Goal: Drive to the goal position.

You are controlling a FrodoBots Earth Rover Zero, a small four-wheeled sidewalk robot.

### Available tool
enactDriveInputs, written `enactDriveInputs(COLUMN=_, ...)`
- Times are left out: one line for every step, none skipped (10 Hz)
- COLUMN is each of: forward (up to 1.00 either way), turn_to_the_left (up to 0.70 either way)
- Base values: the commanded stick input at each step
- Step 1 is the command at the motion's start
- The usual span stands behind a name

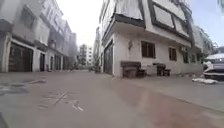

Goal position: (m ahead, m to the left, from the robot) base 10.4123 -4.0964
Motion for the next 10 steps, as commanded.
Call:
enactDriveInputs(forward=1.0, turn_to_the_left=-0.39)
enactDriveInputs(forward=1.0, turn_to_the_left=-0.39)
enactDriveInputs(forward=1.0, turn_to_the_left=-0.39)
enactDriveInputs(forward=1.0, turn_to_the_left=-0.39)
enactDriveInputs(forward=1.0, turn_to_the_left=-0.39)
enactDriveInputs(forward=1.0, turn_to_the_left=-0.39)
enactDriveInputs(forward=1.0, turn_to_the_left=-0.39)
enactDriveInputs(forward=1.0, turn_to_the_left=-0.39)
enactDriveInputs(forward=1.0, turn_to_the_left=-0.39)
enactDriveInputs(forward=1.0, turn_to_the_left=-0.39)
